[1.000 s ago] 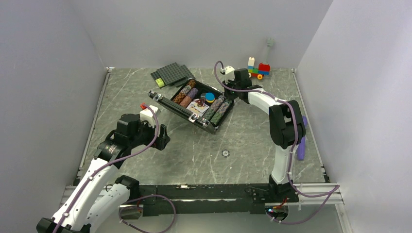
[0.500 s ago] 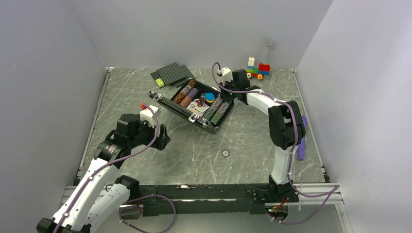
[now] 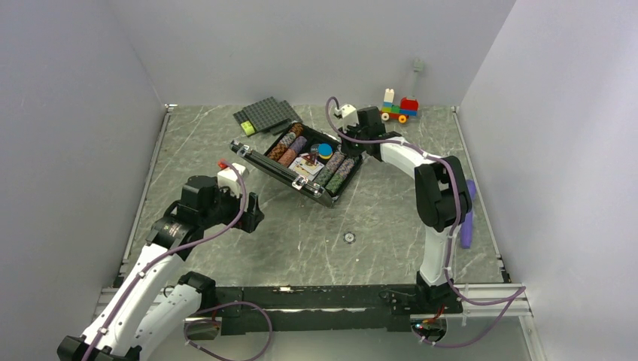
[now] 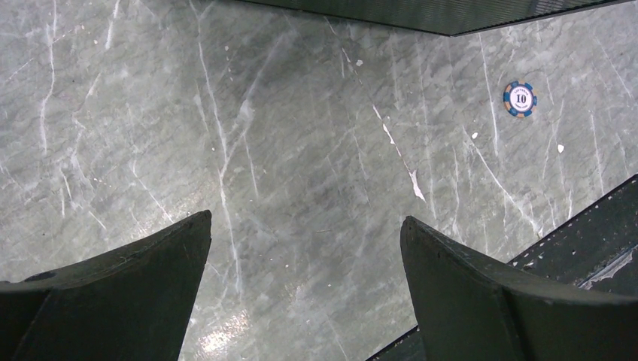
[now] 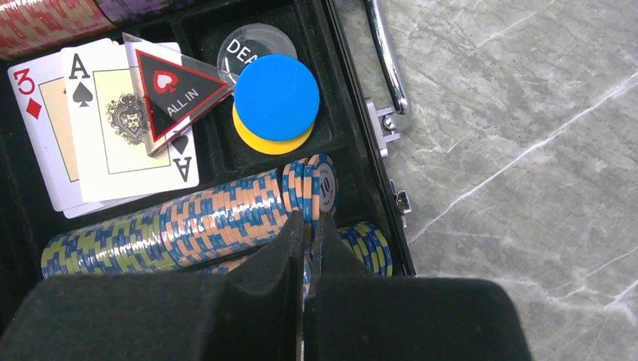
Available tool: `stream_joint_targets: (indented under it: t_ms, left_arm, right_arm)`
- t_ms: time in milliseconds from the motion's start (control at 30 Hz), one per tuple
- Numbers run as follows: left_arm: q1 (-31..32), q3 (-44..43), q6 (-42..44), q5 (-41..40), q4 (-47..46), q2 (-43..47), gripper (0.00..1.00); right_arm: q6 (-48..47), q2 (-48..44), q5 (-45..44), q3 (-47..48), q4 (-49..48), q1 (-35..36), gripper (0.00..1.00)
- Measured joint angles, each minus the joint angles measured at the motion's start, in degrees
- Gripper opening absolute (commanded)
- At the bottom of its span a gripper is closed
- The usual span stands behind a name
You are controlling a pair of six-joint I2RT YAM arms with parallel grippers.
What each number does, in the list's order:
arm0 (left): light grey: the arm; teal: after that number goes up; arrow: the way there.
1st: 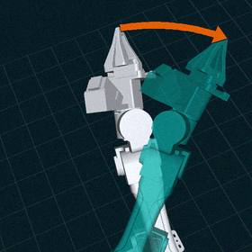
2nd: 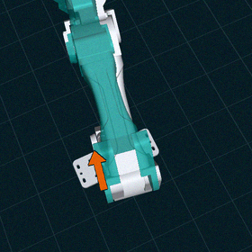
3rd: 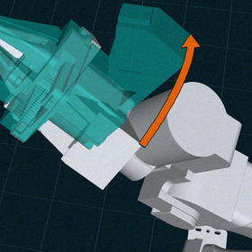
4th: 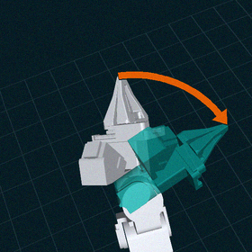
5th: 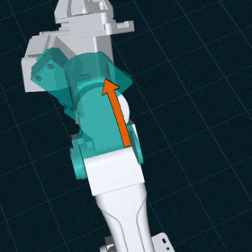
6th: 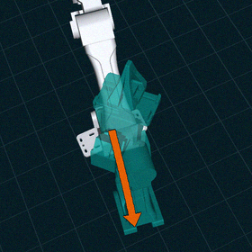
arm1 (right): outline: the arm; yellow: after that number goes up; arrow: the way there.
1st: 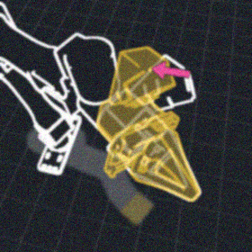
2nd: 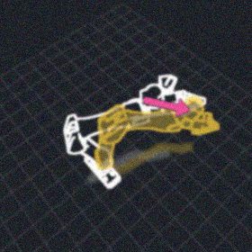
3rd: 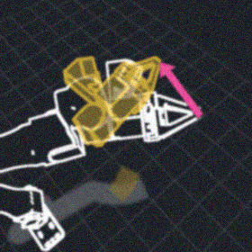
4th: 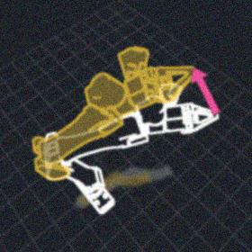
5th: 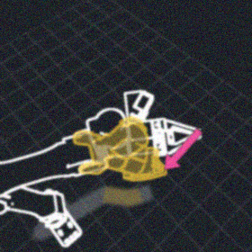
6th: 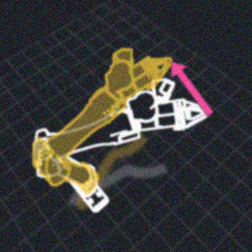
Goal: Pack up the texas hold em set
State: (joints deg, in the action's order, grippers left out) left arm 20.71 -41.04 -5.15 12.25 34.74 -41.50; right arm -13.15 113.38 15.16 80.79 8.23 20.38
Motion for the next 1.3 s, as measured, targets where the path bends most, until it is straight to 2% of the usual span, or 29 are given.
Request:
stream_joint_targets:
  t_ms: [200, 500, 800, 1300]
  left_arm:
    - [-0.07, 0.31, 0.00, 0.00, 0.02, -0.37, 0.99]
    - [-0.15, 0.31, 0.00, 0.15, -0.04, -0.39, 1.00]
    - [-0.17, 0.31, 0.00, 0.17, -0.04, -0.42, 0.99]
    - [-0.17, 0.31, 0.00, 0.44, -0.04, -0.87, 0.99]
  right_arm:
    - [-1.51, 1.18, -1.11, 2.47, 2.21, 0.74, 0.00]
    - [-2.91, 1.90, -3.41, 3.58, 2.43, 1.99, 0.06]
    - [-3.19, 2.03, -8.79, 3.69, 2.03, 3.54, 0.05]
    - [-1.68, 1.53, -7.63, 2.34, -0.37, 3.39, 0.02]
